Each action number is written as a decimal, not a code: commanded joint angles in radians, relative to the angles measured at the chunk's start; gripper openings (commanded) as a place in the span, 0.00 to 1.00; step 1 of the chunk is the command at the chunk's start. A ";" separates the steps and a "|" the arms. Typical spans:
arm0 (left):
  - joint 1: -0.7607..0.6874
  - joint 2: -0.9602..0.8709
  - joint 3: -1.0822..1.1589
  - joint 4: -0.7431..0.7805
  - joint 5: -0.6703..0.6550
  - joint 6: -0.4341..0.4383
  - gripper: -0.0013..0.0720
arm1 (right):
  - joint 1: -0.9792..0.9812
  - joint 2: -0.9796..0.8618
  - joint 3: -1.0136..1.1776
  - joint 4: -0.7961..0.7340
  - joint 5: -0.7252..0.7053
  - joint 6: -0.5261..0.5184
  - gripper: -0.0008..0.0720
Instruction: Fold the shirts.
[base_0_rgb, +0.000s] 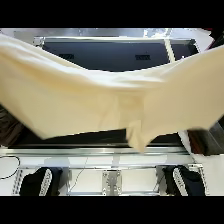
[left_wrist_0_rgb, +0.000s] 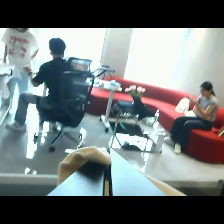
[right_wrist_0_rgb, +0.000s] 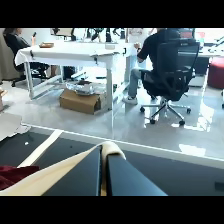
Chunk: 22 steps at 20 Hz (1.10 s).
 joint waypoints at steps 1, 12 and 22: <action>-0.002 -0.195 0.083 0.040 -0.155 -0.032 0.03 | 0.000 -0.165 0.038 0.019 0.044 0.005 0.03; -0.254 -1.023 0.082 0.012 0.201 -0.032 0.03 | 0.254 -1.125 0.039 -0.003 -0.105 -0.010 0.03; -0.121 -0.871 0.083 -0.111 0.262 -0.032 0.97 | 0.170 -1.121 0.196 -0.063 -0.142 0.020 0.54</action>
